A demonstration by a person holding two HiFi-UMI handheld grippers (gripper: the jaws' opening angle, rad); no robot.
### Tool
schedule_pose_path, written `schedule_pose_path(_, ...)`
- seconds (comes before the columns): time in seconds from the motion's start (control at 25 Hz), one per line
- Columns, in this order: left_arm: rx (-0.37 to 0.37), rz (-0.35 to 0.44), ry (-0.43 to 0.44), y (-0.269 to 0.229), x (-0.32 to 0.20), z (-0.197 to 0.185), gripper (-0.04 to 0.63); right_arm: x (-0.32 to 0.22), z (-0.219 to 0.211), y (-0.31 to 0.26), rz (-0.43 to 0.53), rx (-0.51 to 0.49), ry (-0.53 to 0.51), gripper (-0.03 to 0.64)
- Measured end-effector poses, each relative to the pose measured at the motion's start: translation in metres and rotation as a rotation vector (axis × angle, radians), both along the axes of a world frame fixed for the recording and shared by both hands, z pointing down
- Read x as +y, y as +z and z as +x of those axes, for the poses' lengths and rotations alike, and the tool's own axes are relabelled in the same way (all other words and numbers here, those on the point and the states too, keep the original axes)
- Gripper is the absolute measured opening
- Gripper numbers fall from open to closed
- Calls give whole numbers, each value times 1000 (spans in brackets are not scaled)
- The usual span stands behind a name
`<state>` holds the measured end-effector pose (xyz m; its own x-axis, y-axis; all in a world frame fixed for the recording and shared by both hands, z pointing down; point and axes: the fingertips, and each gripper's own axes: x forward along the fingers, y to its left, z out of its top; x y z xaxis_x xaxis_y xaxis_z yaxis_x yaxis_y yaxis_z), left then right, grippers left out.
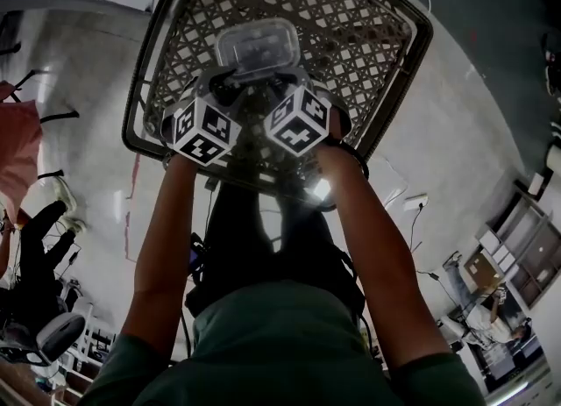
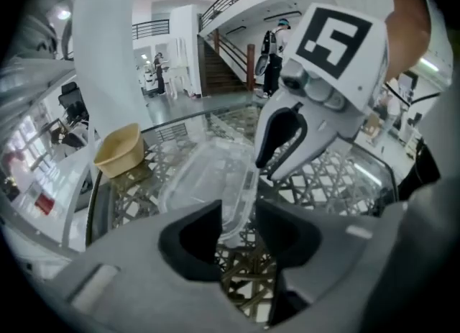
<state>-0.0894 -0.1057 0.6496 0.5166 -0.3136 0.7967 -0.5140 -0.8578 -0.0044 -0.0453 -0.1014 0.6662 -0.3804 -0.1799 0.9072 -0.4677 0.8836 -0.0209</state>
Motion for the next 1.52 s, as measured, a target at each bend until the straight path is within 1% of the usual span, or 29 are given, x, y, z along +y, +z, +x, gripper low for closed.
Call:
schedule_pose_path(0.2, -45, 29, 48, 9, 0, 2, 147, -7, -5, -1, 14, 17, -64, 98)
schedule_pose_path(0.28, -53, 37, 53, 11, -2, 1, 146, -10, -6, -2, 23, 22, -89, 98)
schedule_pose_path(0.44, -55, 45, 53, 13, -4, -1, 118, -12, -8, -1, 35, 41, -148, 98)
schedule_pose_path(0.68, -43, 41, 66, 20, -3, 0, 101, -17, -12, 4, 39, 57, -209, 87)
schedule_pose_path(0.8, -24, 32, 69, 22, -2, 2, 97, -20, -13, 5, 29, 67, -236, 75)
schedule_pose_path(0.96, 18, 26, 63, 22, -6, 3, 75, -21, -16, 7, 20, 95, -294, 31)
schedule_pose_path(1.08, 26, 31, 64, 21, -9, 3, 69, -21, -18, 7, 4, 109, -324, 12)
schedule_pose_path(1.28, 6, 37, 80, 19, -10, 3, 69, -16, -18, 3, -3, 102, -307, -3)
schedule_pose_path(1.4, 6, 36, 106, 13, -6, 5, 71, -12, -17, -4, 7, 67, -257, -3)
schedule_pose_path(1.52, 17, 46, 114, 0, -1, 5, 64, -12, -15, -23, 17, 22, -191, -3)
